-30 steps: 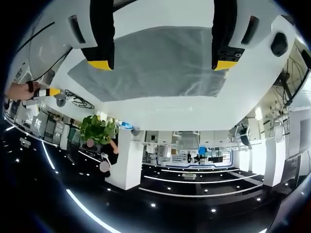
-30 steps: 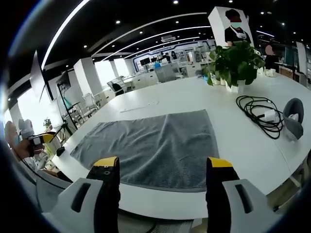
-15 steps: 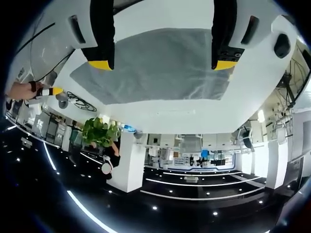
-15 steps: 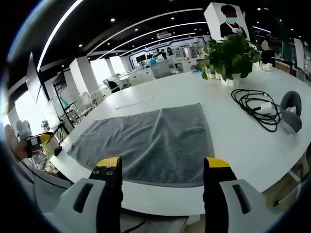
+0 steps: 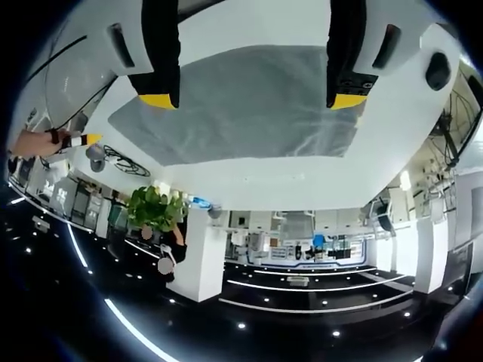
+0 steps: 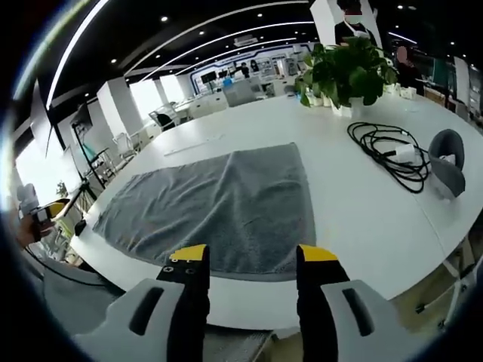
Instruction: Fold the towel on the table until its edges align and the towel forms a compact rectangular stack.
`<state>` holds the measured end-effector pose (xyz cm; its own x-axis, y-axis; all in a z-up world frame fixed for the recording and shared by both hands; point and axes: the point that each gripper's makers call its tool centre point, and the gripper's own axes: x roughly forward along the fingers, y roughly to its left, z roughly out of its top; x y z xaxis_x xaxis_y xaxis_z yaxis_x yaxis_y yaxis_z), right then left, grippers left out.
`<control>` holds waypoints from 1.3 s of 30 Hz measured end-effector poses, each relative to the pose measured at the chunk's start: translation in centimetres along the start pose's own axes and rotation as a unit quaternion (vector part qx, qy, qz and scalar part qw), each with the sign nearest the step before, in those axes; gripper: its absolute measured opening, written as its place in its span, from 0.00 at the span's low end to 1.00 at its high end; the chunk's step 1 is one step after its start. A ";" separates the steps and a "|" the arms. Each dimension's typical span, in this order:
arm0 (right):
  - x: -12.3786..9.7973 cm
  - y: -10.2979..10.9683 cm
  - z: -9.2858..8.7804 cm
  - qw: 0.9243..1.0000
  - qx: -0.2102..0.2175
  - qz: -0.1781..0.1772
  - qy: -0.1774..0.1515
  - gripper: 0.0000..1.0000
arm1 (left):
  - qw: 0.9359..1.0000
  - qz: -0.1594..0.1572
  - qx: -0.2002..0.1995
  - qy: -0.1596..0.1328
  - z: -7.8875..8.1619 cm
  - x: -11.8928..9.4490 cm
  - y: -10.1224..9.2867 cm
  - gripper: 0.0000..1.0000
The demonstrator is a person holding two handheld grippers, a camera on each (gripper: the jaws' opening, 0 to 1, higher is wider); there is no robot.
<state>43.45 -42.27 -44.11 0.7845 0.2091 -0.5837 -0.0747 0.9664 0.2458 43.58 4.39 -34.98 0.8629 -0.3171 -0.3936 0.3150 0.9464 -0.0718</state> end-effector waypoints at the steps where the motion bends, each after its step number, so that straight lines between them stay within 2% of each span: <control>1: 0.1 -0.2 -0.1 1.000 0.000 -0.004 0.002 0.43 | 1.000 0.000 0.000 0.001 -0.1 0.0 0.0 0.81; 9: 0.5 -1.9 -1.1 0.999 0.019 -0.028 0.035 0.31 | 1.000 0.001 -0.001 0.003 -0.2 0.2 0.1 0.81; 17: 1.0 -2.1 -1.5 0.998 0.027 -0.026 0.051 0.22 | 1.000 -0.007 0.007 0.015 -0.7 0.5 0.0 0.80; 20: 1.3 -2.1 -1.6 0.998 0.024 -0.025 0.058 0.23 | 1.000 -0.010 0.009 0.016 -0.7 0.6 0.0 0.80; 21: 1.4 -2.3 -1.9 0.997 0.005 -0.020 0.079 0.24 | 1.000 -0.010 0.010 0.017 -0.8 0.7 0.0 0.80; 24: 1.5 -2.9 -2.6 0.995 -0.009 -0.033 0.098 0.30 | 1.000 -0.011 0.011 0.017 -0.7 0.7 0.0 0.79; 31: 1.7 -4.2 -2.5 0.994 0.012 -0.058 0.092 0.28 | 1.000 -0.011 0.011 0.022 -0.9 0.9 0.0 0.79; 35: 1.6 -5.4 -2.9 0.992 0.009 -0.080 0.102 0.33 | 0.999 -0.013 0.010 0.028 -1.2 1.1 -0.2 0.79; 37: 1.7 -5.5 -3.1 0.990 0.005 -0.083 0.111 0.36 | 0.999 -0.013 0.009 0.031 -1.2 1.2 -0.3 0.79; 39: 1.7 -5.4 -3.3 0.990 0.007 -0.081 0.112 0.35 | 0.999 -0.013 0.008 0.030 -1.2 1.3 -0.3 0.79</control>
<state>43.16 -46.68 -48.93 0.6289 0.0804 -0.7733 0.0503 0.9883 0.1437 44.14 3.75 -36.53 0.8287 -0.3373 -0.4467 0.3443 0.9364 -0.0683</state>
